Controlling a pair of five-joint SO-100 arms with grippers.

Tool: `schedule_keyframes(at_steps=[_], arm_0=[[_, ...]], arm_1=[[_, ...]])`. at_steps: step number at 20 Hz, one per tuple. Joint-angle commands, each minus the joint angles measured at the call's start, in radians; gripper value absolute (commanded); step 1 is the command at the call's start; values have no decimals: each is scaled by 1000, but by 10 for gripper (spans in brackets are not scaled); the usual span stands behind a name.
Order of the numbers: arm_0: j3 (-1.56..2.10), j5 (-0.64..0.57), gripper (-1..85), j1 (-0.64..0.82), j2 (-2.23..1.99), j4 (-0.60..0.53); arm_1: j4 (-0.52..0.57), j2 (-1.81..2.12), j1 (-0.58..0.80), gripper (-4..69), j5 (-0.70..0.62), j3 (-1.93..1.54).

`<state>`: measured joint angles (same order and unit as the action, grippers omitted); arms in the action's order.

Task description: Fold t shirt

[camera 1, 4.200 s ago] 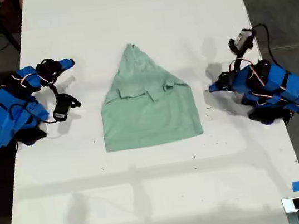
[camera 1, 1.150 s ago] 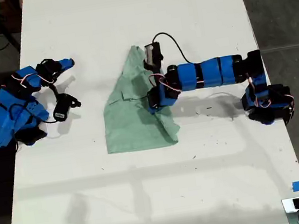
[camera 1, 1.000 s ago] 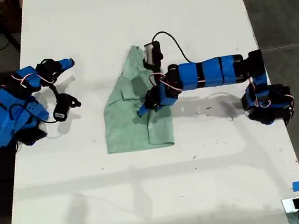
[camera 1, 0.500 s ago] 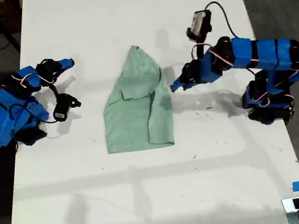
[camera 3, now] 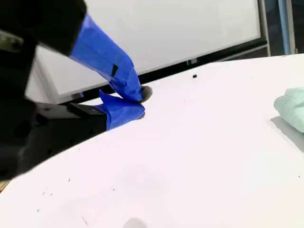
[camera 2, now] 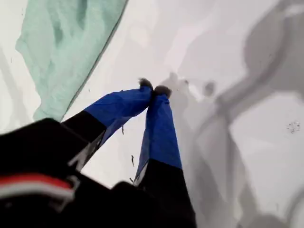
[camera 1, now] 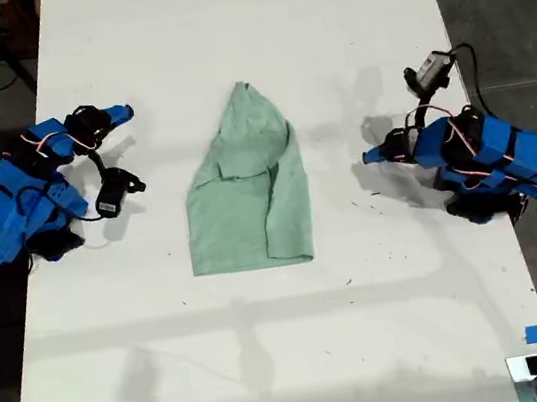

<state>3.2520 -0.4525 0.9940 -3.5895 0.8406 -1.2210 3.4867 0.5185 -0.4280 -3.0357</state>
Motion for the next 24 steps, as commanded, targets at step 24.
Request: schedule_keyframes(at_steps=[24], arm_0=[[38,2,-2,-8,-9,-17]], arm_1=[[-124,21,84,13,104,-40]])
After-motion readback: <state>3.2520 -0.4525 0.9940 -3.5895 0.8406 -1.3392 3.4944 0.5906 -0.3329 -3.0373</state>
